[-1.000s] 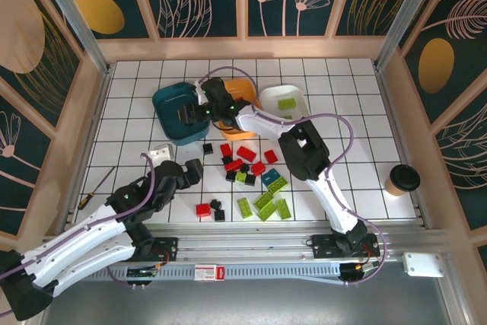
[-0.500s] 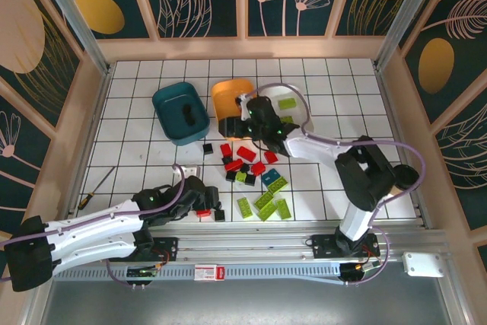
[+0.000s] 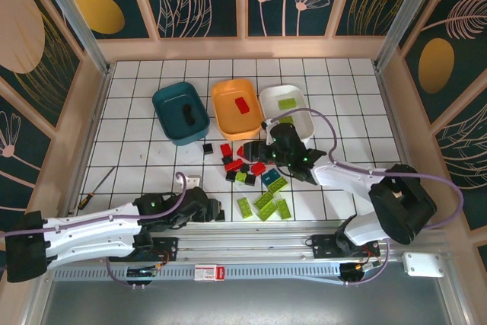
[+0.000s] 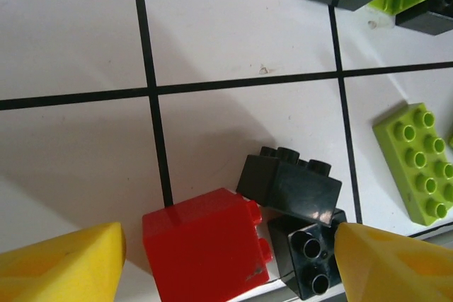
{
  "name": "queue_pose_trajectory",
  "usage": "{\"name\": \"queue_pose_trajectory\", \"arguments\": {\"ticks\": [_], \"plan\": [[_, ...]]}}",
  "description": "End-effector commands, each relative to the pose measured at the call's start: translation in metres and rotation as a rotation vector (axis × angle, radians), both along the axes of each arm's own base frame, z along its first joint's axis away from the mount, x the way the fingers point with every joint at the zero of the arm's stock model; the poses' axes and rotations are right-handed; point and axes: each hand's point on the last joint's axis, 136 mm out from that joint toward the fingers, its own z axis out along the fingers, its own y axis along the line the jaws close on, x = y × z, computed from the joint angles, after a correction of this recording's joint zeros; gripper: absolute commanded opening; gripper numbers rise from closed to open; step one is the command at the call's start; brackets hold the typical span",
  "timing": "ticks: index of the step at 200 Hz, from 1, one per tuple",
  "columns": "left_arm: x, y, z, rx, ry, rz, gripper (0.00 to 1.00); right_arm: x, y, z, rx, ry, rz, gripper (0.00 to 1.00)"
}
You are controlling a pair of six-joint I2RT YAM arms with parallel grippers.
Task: Sort the legos into containers by color
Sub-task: Pick up the lego from the middle-left of the table, then place the lego in the container.
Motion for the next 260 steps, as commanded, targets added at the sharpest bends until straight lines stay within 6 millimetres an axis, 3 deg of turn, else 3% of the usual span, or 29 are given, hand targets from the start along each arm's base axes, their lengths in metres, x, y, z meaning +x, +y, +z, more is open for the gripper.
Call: {"name": "queue_pose_trajectory", "arguments": {"ticks": [1, 81, 110, 133, 154, 182, 204, 234, 260], "plan": [[-0.003, 0.008, -0.01, 0.059, 0.017, 0.016, 0.76, 0.003, -0.012, 0.006, 0.009, -0.023, -0.055, 0.64], [0.003, 0.0, -0.019, 0.102, 0.0, -0.022, 0.58, 0.008, -0.041, 0.019, 0.028, -0.046, -0.118, 0.64], [0.008, -0.003, -0.016, 0.119, -0.017, -0.017, 0.37, 0.008, -0.046, 0.021, 0.032, -0.048, -0.13, 0.64], [0.015, 0.003, -0.002, 0.135, -0.057, 0.014, 0.27, 0.008, -0.051, 0.022, 0.031, -0.052, -0.14, 0.64], [0.028, 0.006, 0.031, 0.109, -0.144, 0.058, 0.27, 0.008, -0.057, 0.026, 0.038, -0.062, -0.153, 0.64], [0.065, 0.002, 0.083, 0.048, -0.267, 0.095, 0.26, 0.01, -0.065, 0.031, 0.056, -0.073, -0.174, 0.64], [0.104, -0.015, 0.118, 0.006, -0.351, 0.077, 0.26, 0.009, -0.073, 0.033, 0.069, -0.076, -0.193, 0.64], [0.172, -0.054, 0.149, -0.061, -0.413, 0.032, 0.24, 0.005, -0.078, 0.027, 0.063, -0.06, -0.198, 0.65], [0.236, -0.087, 0.162, -0.12, -0.426, 0.023, 0.23, -0.001, -0.079, 0.015, 0.052, -0.027, -0.187, 0.65]]}}
